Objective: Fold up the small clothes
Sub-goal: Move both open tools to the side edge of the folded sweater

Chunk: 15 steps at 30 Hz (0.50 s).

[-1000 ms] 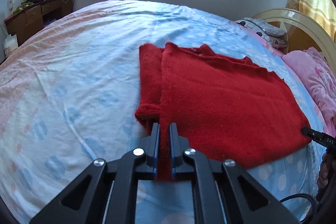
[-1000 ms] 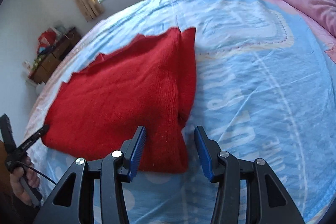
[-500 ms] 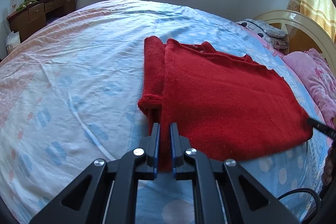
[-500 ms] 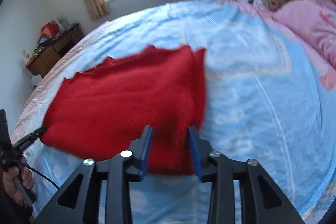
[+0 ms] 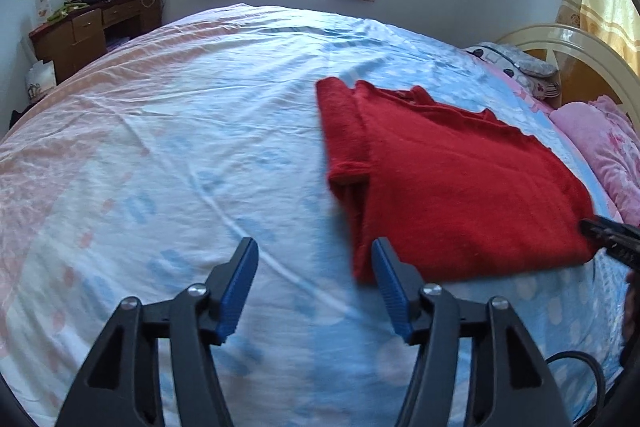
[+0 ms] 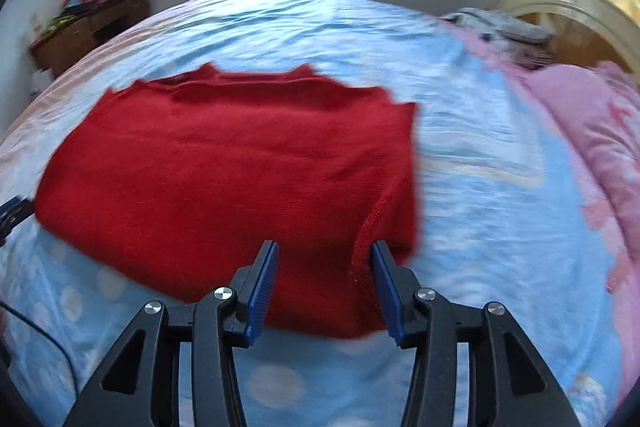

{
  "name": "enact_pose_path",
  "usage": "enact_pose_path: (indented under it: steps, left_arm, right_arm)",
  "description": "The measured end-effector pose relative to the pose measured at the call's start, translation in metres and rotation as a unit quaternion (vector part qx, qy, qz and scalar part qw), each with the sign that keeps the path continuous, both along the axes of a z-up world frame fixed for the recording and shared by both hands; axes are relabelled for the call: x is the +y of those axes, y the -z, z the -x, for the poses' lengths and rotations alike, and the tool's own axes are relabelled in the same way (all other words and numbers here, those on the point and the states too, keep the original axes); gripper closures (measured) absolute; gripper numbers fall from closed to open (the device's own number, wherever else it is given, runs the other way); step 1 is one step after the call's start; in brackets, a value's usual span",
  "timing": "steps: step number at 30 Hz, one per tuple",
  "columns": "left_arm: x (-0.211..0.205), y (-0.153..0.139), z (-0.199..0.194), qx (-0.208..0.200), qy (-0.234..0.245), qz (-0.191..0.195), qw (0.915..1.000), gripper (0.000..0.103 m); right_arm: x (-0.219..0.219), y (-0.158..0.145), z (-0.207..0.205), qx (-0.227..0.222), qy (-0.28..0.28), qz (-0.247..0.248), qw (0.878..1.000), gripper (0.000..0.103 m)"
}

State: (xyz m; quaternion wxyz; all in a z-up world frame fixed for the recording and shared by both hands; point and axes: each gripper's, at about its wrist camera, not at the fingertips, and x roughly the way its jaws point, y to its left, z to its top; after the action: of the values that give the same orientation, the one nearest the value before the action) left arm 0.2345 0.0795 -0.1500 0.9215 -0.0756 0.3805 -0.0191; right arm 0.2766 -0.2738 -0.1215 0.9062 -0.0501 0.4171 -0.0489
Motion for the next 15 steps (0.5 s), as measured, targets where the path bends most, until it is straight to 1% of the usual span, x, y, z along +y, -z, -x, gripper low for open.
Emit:
enact_pose_path:
  steps: [2, 3, 4, 6, 7, 8, 9, 10, 11, 12, 13, 14, 15]
  left_arm:
    - [0.005, 0.002, 0.001, 0.002, -0.005, 0.011, 0.9999, 0.041]
    - [0.006, 0.003, 0.001, 0.003, -0.007, 0.014, 0.9999, 0.041]
    - [0.008, 0.006, 0.001, 0.005, -0.009, 0.016, 0.9998, 0.041]
    - [0.009, 0.011, 0.001, 0.010, -0.011, 0.021, 0.9997, 0.041]
    - [0.008, 0.013, 0.001, 0.011, -0.012, 0.019, 0.9997, 0.041]
    - [0.007, 0.013, 0.002, 0.008, -0.012, 0.015, 0.9998, 0.041]
    - [0.005, 0.012, 0.003, 0.007, -0.011, 0.010, 0.9999, 0.040]
    - [0.005, 0.011, 0.003, 0.007, -0.009, 0.010, 0.9999, 0.037]
    - [0.005, 0.011, 0.004, 0.008, -0.010, 0.011, 0.9999, 0.037]
    - [0.006, 0.009, 0.005, 0.008, -0.012, 0.012, 0.9998, 0.036]
    - [0.008, 0.009, 0.005, 0.008, -0.011, 0.015, 0.9998, 0.034]
    - [0.010, 0.007, 0.007, 0.007, -0.011, 0.016, 0.9998, 0.033]
    - [0.012, 0.006, 0.008, 0.005, -0.013, 0.016, 0.9998, 0.029]
  right_arm:
    - [-0.023, -0.003, 0.003, -0.010, 0.037, -0.008, 0.999, 0.055]
    - [-0.029, -0.006, 0.005, -0.020, 0.045, -0.020, 0.999, 0.055]
    - [-0.034, -0.009, 0.008, -0.030, 0.044, -0.043, 0.998, 0.055]
    - [-0.030, -0.016, 0.010, -0.039, 0.006, -0.096, 0.995, 0.054]
    - [-0.023, -0.017, 0.009, -0.041, -0.033, -0.134, 0.990, 0.054]
    - [-0.017, -0.015, 0.006, -0.037, -0.058, -0.155, 0.986, 0.052]
    - [-0.010, -0.010, 0.002, -0.028, -0.072, -0.161, 0.984, 0.051]
    - [-0.007, -0.005, -0.002, -0.018, -0.068, -0.154, 0.986, 0.051]
    - [-0.006, 0.005, -0.010, 0.003, -0.051, -0.145, 0.988, 0.051]
    - [-0.010, 0.015, -0.015, 0.025, -0.039, -0.150, 0.988, 0.051]
    - [-0.019, 0.025, -0.018, 0.043, -0.026, -0.172, 0.984, 0.051]
    - [-0.028, 0.025, -0.014, 0.027, -0.025, -0.198, 0.979, 0.051]
    - [-0.032, 0.024, -0.012, 0.026, -0.025, -0.206, 0.978, 0.051]
